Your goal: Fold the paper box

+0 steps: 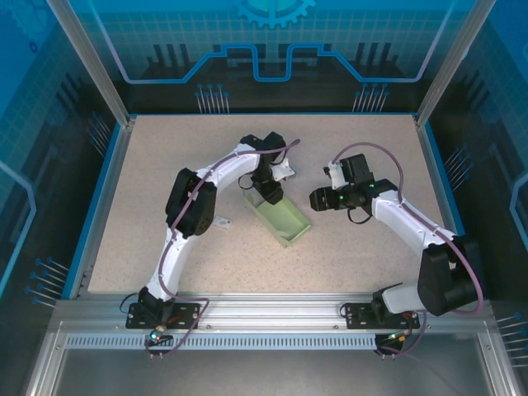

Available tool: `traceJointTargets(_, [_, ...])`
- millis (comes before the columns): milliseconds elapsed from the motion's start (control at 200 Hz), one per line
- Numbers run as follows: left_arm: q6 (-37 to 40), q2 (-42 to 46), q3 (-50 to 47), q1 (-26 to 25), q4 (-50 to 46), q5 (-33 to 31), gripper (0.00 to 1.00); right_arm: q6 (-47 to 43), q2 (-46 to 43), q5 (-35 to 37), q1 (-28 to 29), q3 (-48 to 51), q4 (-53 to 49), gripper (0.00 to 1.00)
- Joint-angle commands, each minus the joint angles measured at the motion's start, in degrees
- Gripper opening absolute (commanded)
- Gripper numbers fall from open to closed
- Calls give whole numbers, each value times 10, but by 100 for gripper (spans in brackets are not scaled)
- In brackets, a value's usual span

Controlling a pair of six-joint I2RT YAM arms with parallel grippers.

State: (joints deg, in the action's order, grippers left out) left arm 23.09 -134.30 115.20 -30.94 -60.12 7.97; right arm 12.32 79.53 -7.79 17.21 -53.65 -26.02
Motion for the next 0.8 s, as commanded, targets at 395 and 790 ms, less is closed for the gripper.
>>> traceJointTargets(395, [18,-34,14,-7,14,-32,23,-5,-4,-16,-1,14,7,71])
traceJointTargets(790, [164,-59,81,-35,7,-65,13,-11,-35,-5,-6,19,-33,71])
